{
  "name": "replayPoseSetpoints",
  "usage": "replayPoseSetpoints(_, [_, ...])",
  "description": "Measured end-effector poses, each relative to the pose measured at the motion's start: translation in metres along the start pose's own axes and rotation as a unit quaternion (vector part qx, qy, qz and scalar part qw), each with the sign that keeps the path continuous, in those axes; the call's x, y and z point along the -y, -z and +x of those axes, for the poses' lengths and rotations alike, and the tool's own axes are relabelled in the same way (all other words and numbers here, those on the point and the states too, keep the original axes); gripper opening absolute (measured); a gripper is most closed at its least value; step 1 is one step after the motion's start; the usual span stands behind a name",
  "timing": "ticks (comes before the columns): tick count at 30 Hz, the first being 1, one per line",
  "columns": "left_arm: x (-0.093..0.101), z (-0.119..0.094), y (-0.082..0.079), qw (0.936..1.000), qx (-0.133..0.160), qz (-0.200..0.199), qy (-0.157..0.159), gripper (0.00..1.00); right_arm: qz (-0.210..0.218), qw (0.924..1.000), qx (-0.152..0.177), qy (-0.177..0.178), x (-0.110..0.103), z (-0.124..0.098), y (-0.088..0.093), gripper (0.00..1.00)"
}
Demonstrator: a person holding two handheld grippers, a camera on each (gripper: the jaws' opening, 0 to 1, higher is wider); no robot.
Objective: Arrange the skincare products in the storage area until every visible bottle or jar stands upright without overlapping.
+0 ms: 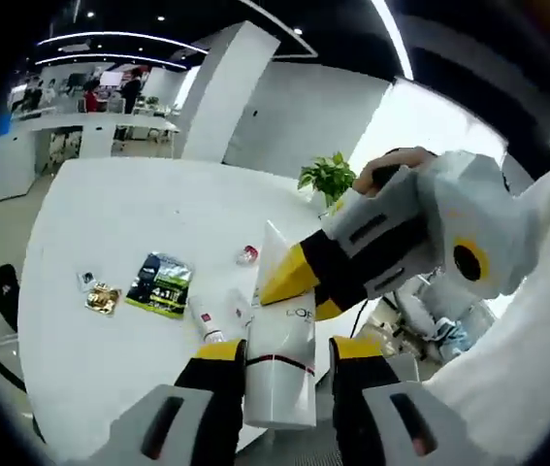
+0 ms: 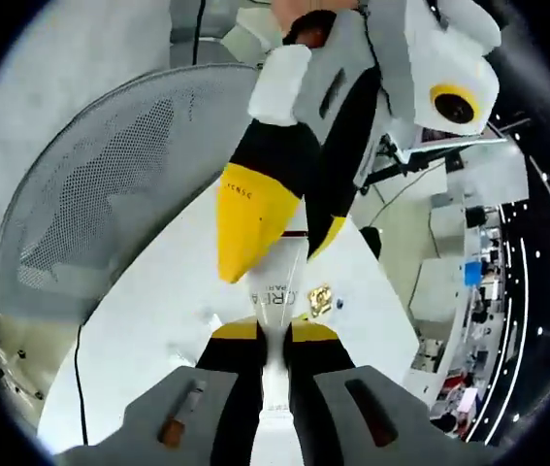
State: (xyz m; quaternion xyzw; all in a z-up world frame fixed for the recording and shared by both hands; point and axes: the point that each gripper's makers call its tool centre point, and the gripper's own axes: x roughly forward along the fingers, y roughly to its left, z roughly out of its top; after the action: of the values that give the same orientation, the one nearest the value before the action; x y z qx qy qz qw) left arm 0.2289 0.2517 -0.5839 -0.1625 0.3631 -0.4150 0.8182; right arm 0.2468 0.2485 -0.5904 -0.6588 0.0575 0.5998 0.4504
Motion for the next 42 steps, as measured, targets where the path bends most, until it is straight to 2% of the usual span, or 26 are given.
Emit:
replayPoseSetpoints(3, [0.002,0.004,0.005,0.9991,-0.010,-0.036,0.019,0.35,-0.025,0.9997,0.006,0.003,0.000,-0.001,-0.005,0.06])
replayPoseSetpoints(7, [0.004,0.010,0.012,0.9980,-0.025,-0.047,0.033,0.34,-0.052,0.9984,0.021,0.008,0.001,-0.003,-0.015,0.06])
replayPoseSetpoints(10, [0.004,0.012,0.014,0.9968,-0.028,-0.064,0.040,0.33,-0.083,0.9964,0.016,0.004,-0.002,-0.001,-0.016,0.06])
replayPoseSetpoints(17, [0.008,0.013,0.020,0.9919,-0.040,-0.105,0.061,0.32,-0.105,0.9943,0.015,-0.009,-0.005,0.001,-0.018,0.06])
replayPoseSetpoints(26, [0.008,0.013,0.025,0.9865,-0.027,-0.146,0.069,0.27,-0.108,0.9935,0.019,-0.030,-0.009,0.005,-0.020,0.09])
replayPoseSetpoints(28, [0.010,0.013,0.027,0.9826,-0.031,-0.165,0.079,0.26,-0.105,0.9933,0.025,-0.040,-0.012,0.007,-0.021,0.09])
replayPoseSetpoints(32, [0.012,0.011,0.027,0.9782,-0.016,-0.186,0.091,0.25,-0.111,0.9926,0.033,-0.037,-0.013,0.007,-0.023,0.12])
replayPoseSetpoints(37, [0.015,0.009,0.024,0.9652,0.008,-0.232,0.120,0.24,-0.112,0.9922,0.043,-0.034,-0.012,0.007,-0.026,0.16])
replayPoseSetpoints(39, [0.014,0.008,0.024,0.9650,0.012,-0.233,0.121,0.24,-0.111,0.9923,0.047,-0.030,-0.010,0.007,-0.027,0.17])
replayPoseSetpoints(42, [0.014,0.006,0.023,0.9606,0.023,-0.246,0.127,0.24,-0.113,0.9920,0.053,-0.023,-0.008,0.008,-0.028,0.19])
